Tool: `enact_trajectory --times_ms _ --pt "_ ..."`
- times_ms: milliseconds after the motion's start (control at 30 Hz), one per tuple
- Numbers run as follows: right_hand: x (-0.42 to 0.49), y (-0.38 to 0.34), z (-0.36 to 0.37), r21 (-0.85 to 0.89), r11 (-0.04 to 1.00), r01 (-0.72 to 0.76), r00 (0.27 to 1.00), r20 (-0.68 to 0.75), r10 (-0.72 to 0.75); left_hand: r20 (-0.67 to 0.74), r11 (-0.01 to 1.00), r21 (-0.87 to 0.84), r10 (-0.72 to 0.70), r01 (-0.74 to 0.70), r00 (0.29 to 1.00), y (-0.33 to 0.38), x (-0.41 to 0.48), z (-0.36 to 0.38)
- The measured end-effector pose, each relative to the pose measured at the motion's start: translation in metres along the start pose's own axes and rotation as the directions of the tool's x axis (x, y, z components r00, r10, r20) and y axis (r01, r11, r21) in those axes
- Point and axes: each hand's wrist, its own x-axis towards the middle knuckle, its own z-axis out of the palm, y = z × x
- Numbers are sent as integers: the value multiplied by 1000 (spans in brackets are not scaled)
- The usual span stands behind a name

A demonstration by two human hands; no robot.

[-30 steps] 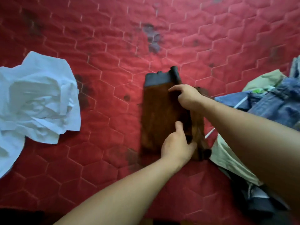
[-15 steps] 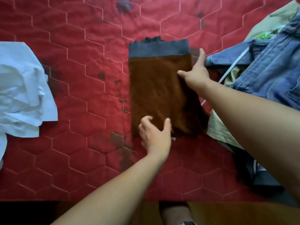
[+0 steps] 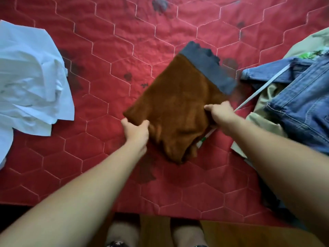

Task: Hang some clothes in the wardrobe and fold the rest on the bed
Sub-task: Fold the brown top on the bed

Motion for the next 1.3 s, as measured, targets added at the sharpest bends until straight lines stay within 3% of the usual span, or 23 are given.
enact_trajectory --times_ms 67,133,267,333,367,400,433,467,533,567,600,633,700,767,900,1000,1067,1100,1167,1233,1300 --pt "-35 22 33 86 991 -105 990 106 96 53 956 206 202 -209 978 31 38 -34" --pt "-71 41 76 173 962 -210 960 220 170 132 845 396 335 -359 933 62 75 -59" --pt "-110 49 138 123 960 -251 912 362 192 248 661 540 468 -521 849 109 129 -72" --pt "-111 46 139 -204 979 3 934 351 70 320 584 581 476 -566 819 111 135 -67" --pt "-110 47 135 -456 866 203 940 337 -43 357 530 620 466 -578 810 105 132 -65" --pt "-110 49 129 -668 644 372 921 354 -165 386 458 667 463 -588 798 96 126 -65" --pt "-112 49 123 -770 428 472 880 388 -273 409 364 711 482 -602 775 85 119 -67" --pt "-113 46 117 -782 299 546 816 416 -402 439 257 744 508 -617 741 73 112 -69" --pt "-108 33 110 -715 144 684 570 401 -717 526 36 767 538 -641 659 52 105 -71" --pt "-99 25 111 -672 62 738 411 376 -831 560 -45 763 543 -644 626 43 106 -71" --pt "-87 15 113 -654 -12 757 314 380 -870 581 -99 761 544 -642 605 36 109 -71" --pt "-71 4 116 -684 -67 726 302 405 -863 592 -125 759 540 -639 598 30 113 -69" --pt "-39 -10 121 -789 -109 605 424 435 -794 598 -125 753 539 -646 593 22 122 -66" --pt "-11 -12 128 -827 -145 544 483 449 -752 599 -122 743 560 -658 572 16 131 -62" --pt "24 0 131 -818 -202 538 418 467 -779 616 -107 706 581 -700 533 12 146 -62" --pt "16 -4 128 -812 -172 558 437 463 -771 646 -38 664 531 -747 548 22 144 -66" --pt "9 0 116 -828 -57 557 491 384 -782 663 79 608 498 -790 560 31 141 -73" --pt "5 5 108 -843 60 534 550 293 -782 647 164 582 500 -797 575 35 139 -78" --pt "-6 18 95 -796 413 443 710 31 -703 549 377 546 514 -748 659 41 137 -88" --pt "-19 25 91 -587 727 356 826 -167 -539 449 587 486 469 -648 761 46 134 -98" --pt "-28 18 91 -349 880 323 873 -250 -419 416 735 386 401 -557 817 53 132 -105"
